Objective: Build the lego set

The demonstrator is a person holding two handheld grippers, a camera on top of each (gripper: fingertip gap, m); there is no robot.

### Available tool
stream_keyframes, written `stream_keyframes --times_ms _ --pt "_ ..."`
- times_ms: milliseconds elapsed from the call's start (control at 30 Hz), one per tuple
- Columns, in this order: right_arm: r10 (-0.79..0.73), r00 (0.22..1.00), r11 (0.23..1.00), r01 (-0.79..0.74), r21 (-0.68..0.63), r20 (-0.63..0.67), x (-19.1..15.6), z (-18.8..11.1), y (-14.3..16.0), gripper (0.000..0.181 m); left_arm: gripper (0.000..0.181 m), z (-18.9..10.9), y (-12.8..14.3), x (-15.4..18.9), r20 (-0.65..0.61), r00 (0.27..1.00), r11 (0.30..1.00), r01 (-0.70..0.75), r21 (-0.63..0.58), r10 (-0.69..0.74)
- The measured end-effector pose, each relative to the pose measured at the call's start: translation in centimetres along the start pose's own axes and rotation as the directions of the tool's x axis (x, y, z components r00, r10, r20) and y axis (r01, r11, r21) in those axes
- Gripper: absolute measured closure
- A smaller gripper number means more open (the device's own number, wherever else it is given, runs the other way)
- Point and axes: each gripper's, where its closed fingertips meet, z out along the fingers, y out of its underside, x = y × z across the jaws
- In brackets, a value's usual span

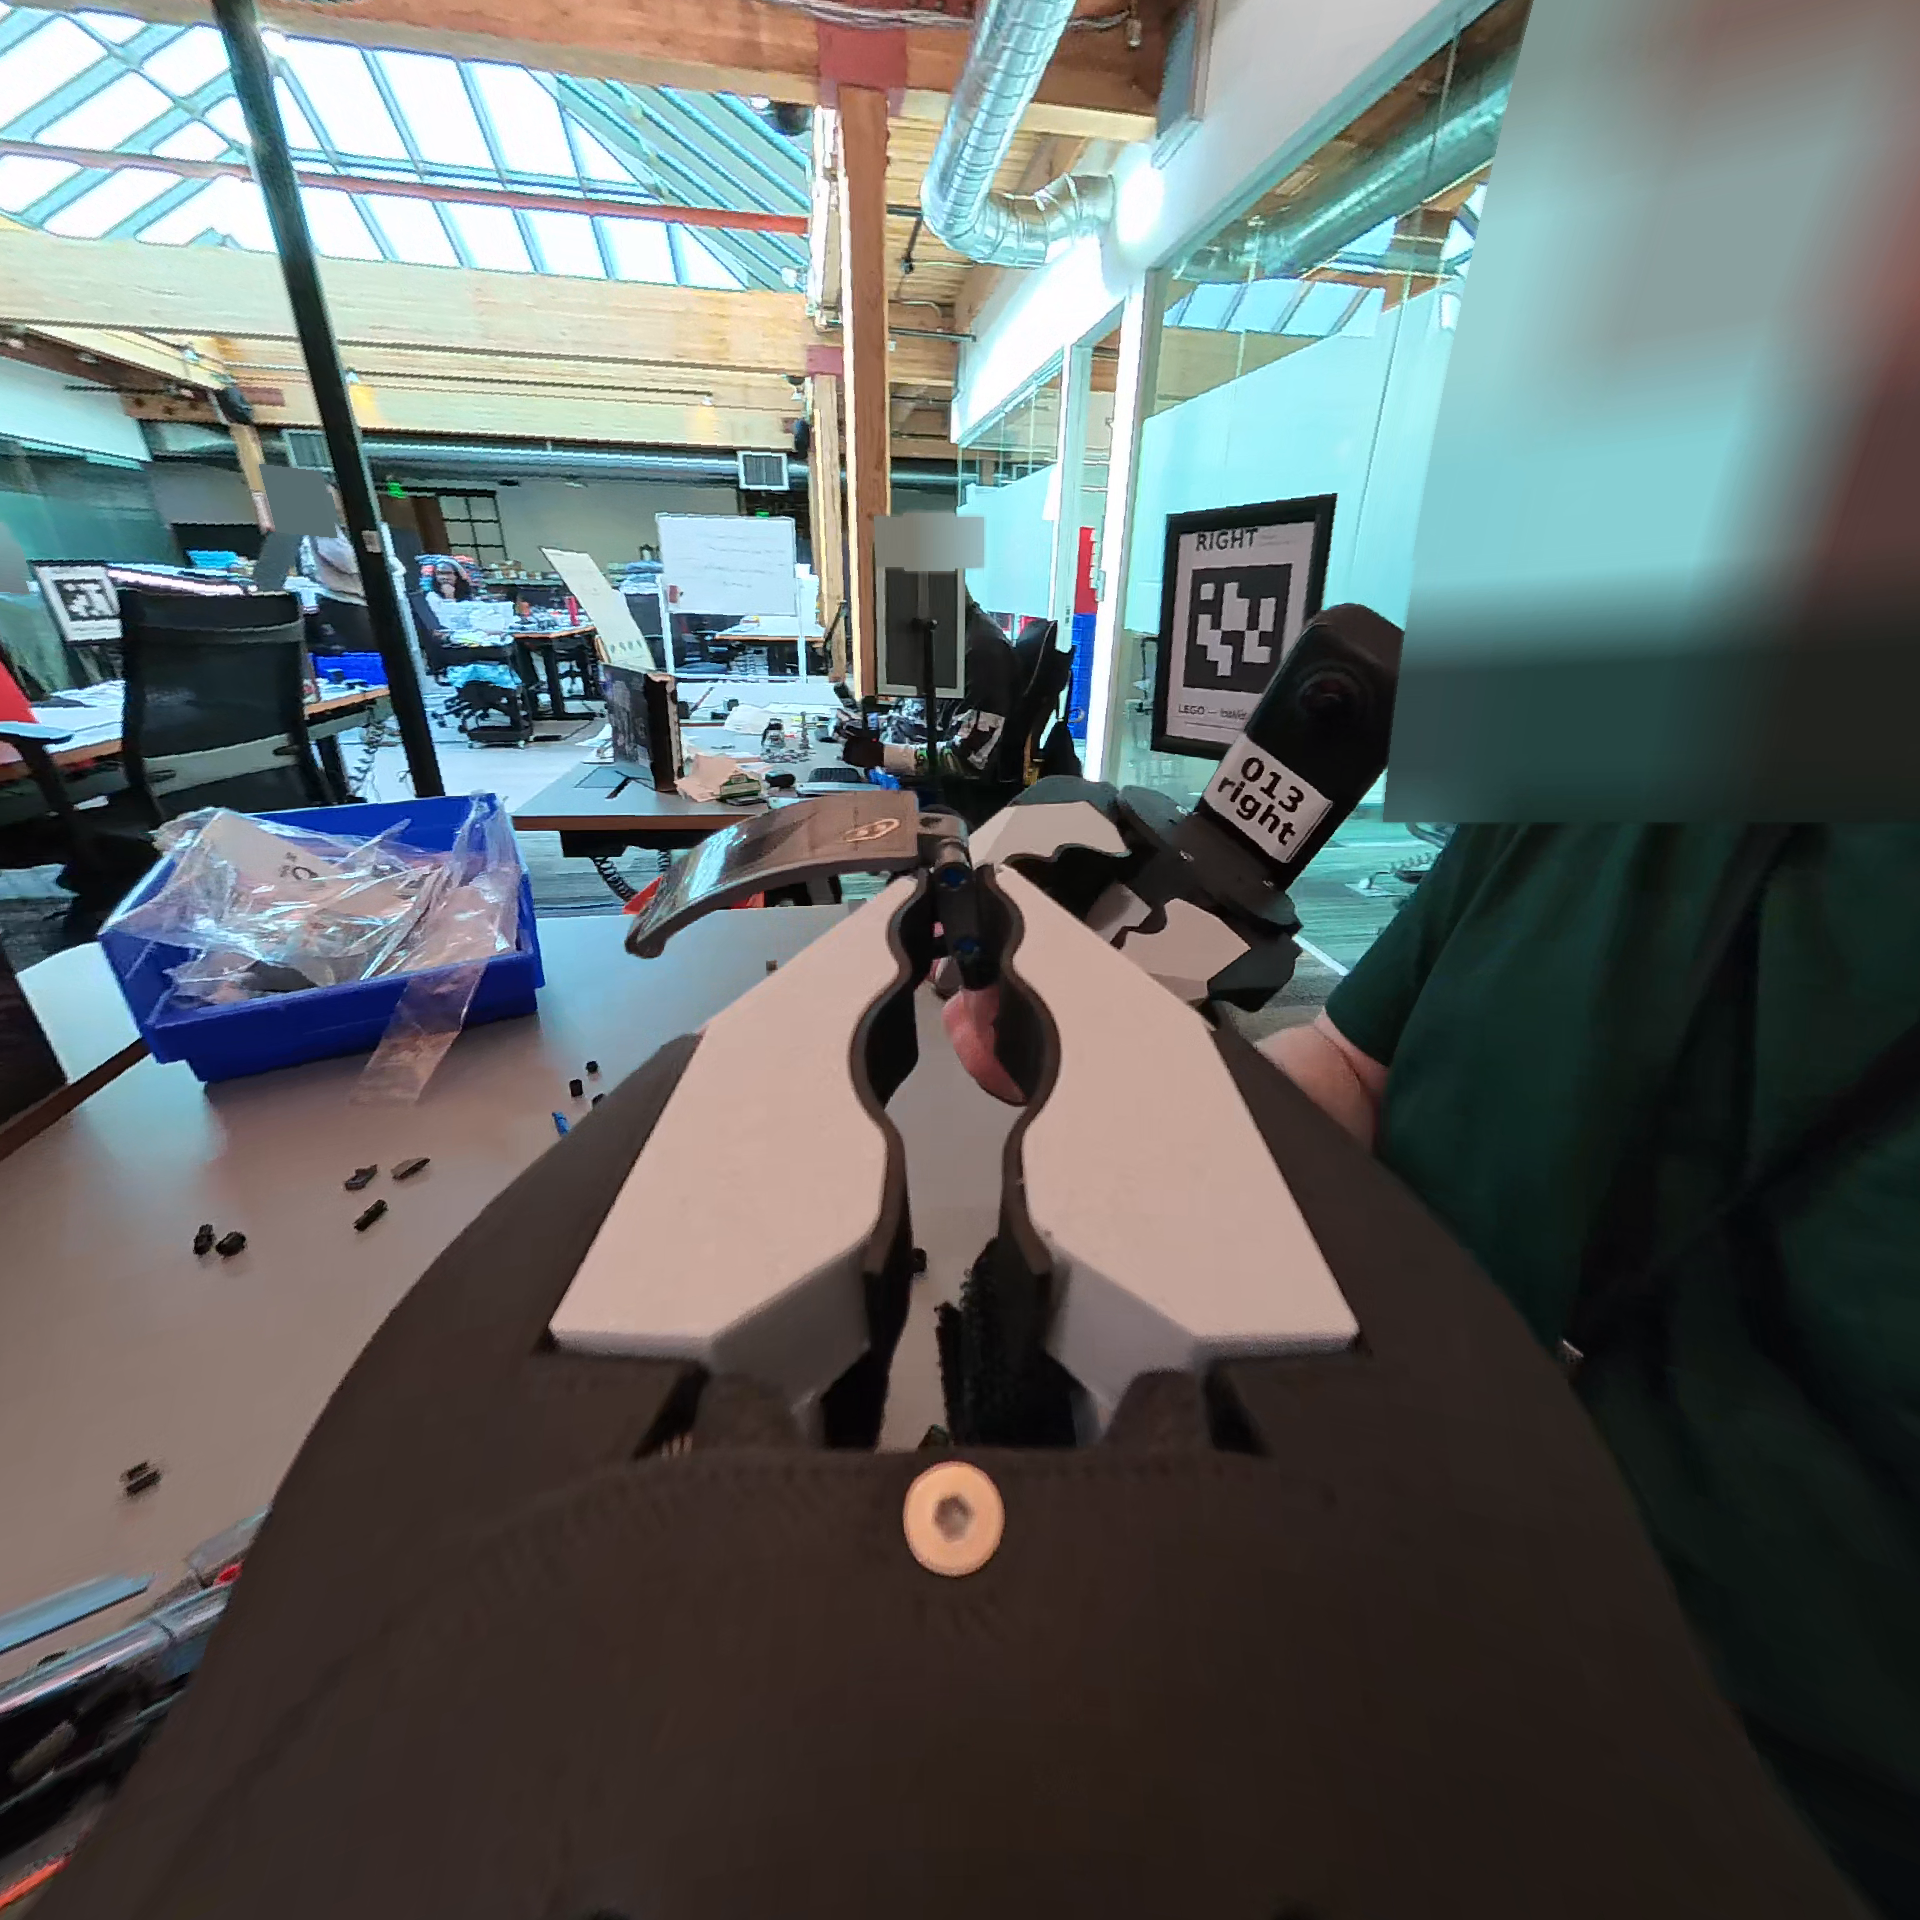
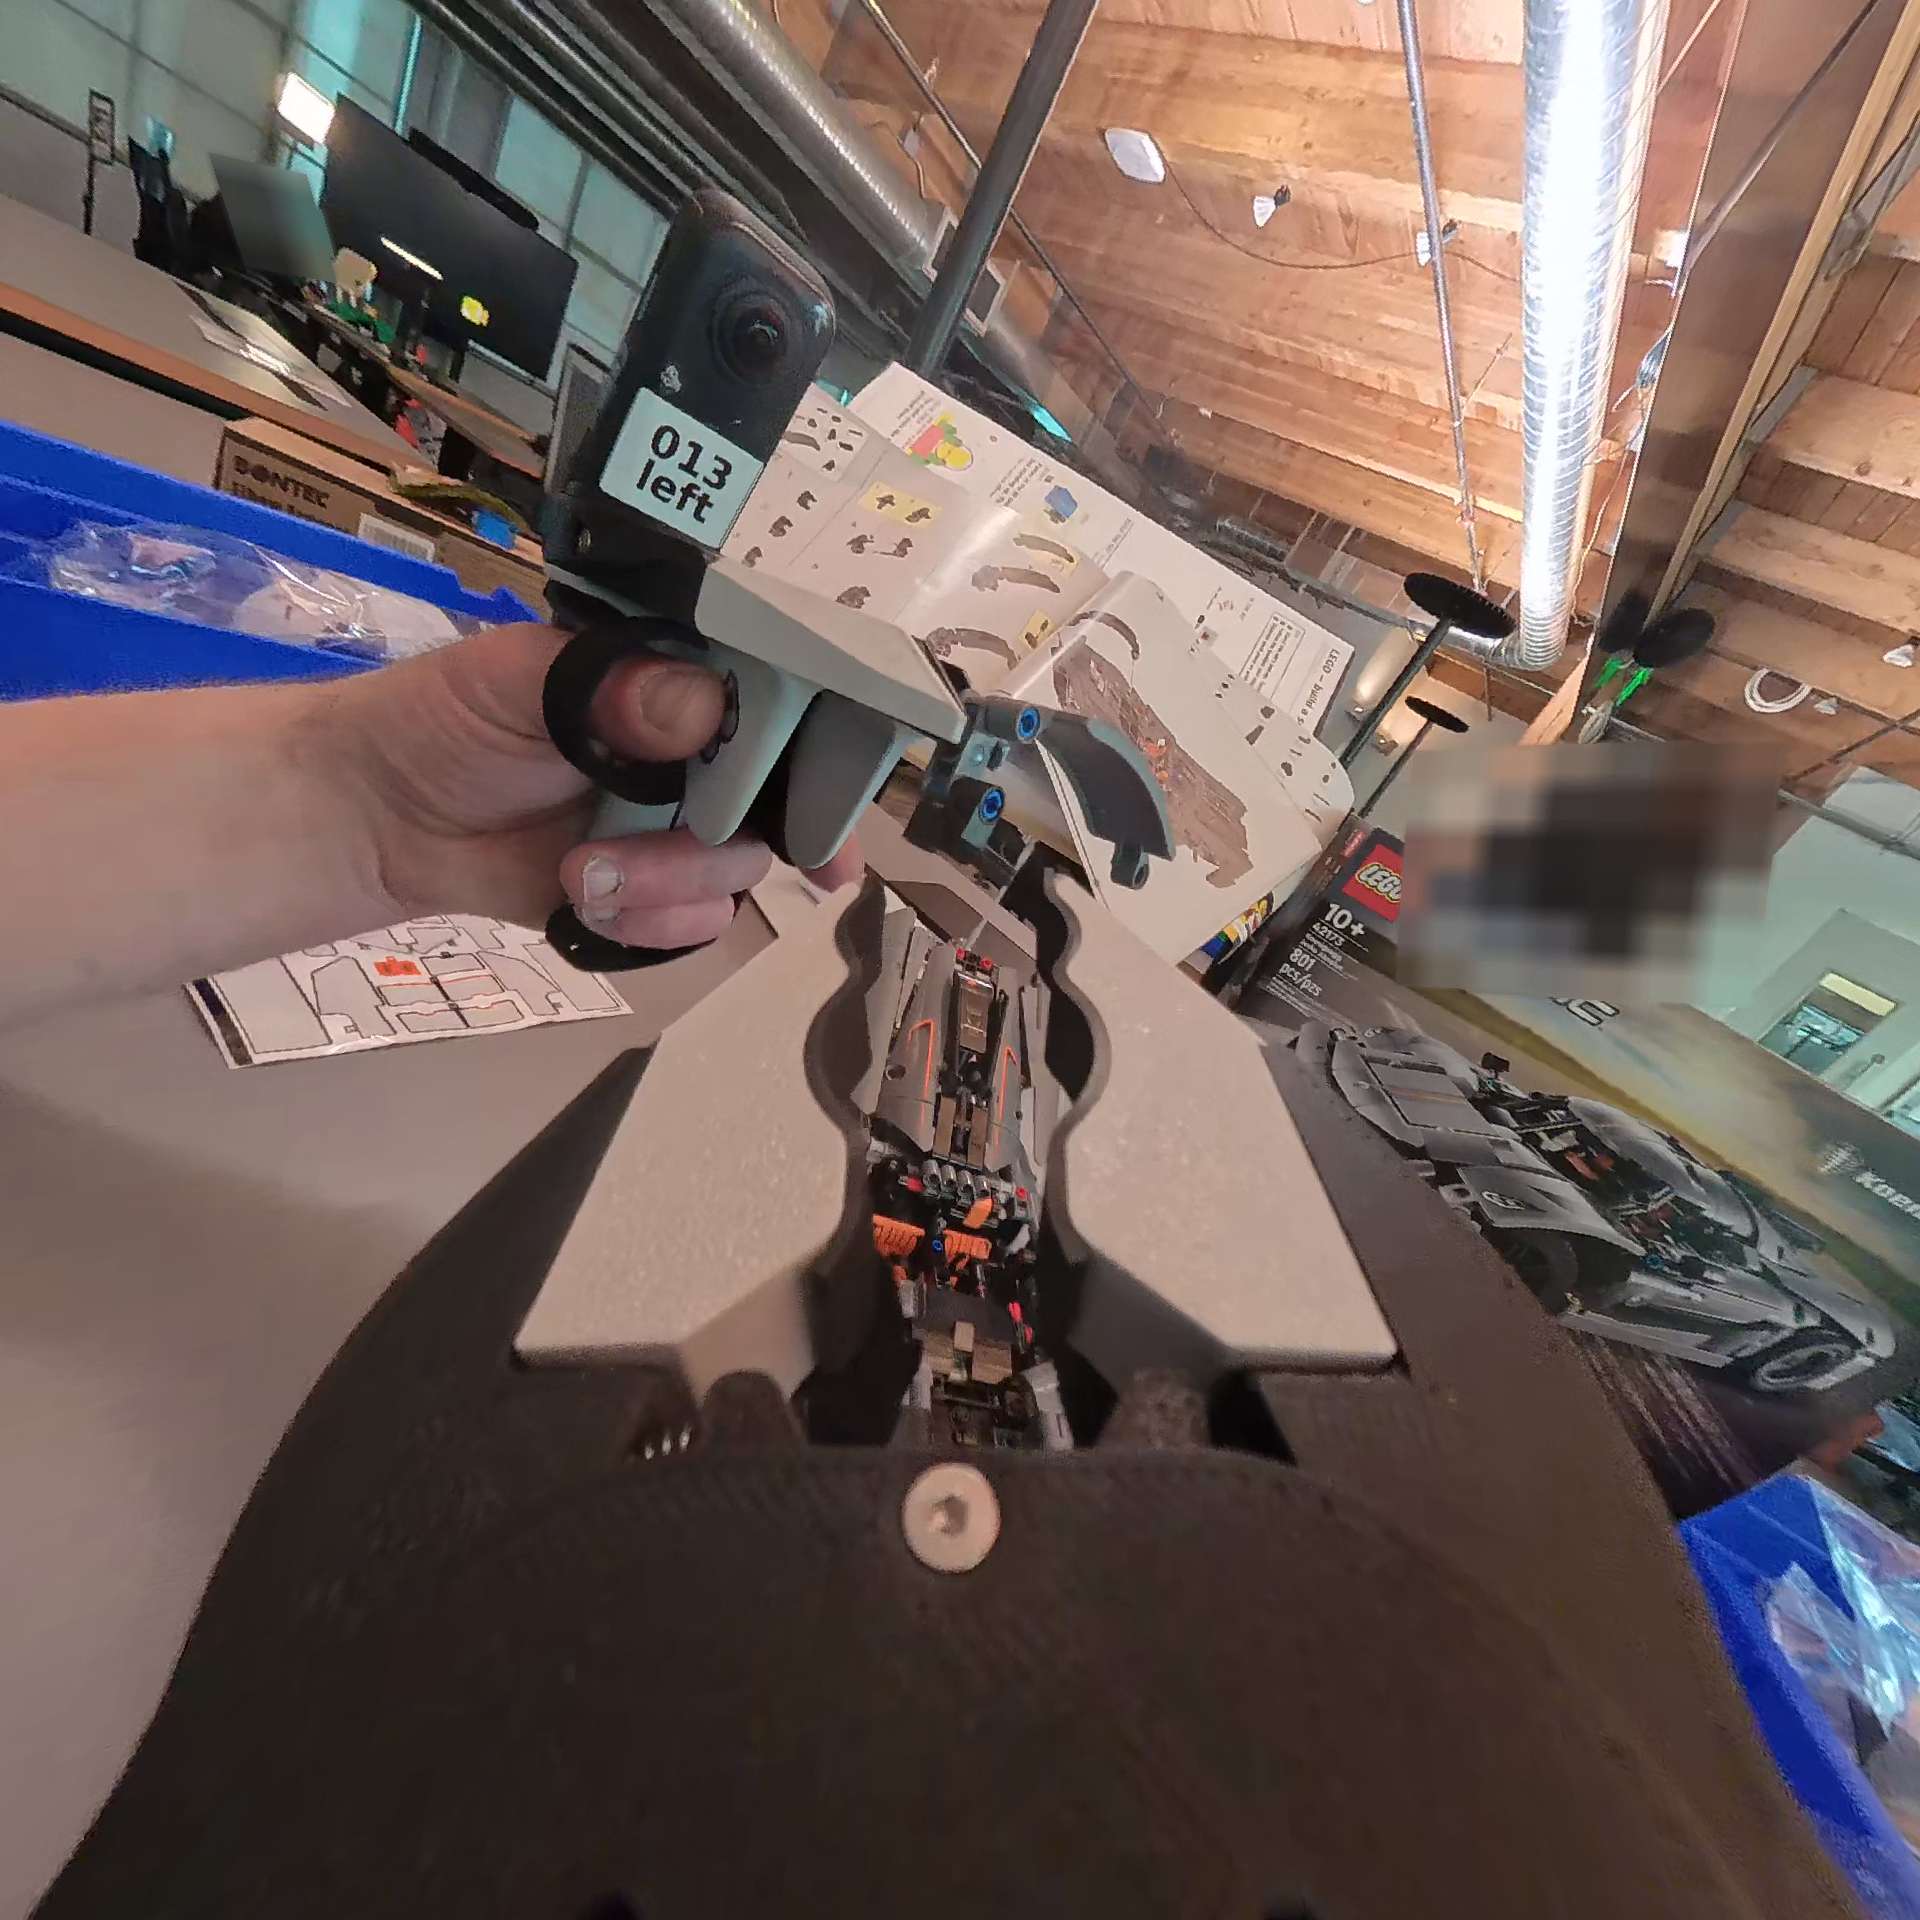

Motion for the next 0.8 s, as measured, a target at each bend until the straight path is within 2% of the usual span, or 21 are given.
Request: stream_keyframes --times_ms 300,800 --pt "0.008 1.000 0.998 -0.008 -0.058 0.000 -1.6 1.0 0.2 0.151 0.176 -2.0 1.2 0.2 -0.105 0.994 1.000 0.022 0.002 -0.022" --pt "-0.041 0.999 0.997 0.041 -0.065 0.005 -2.9 1.5 -0.6 0.156 0.176 -2.8 0.2 1.8 -0.206 0.978 0.997 0.021 0.076 -0.005"
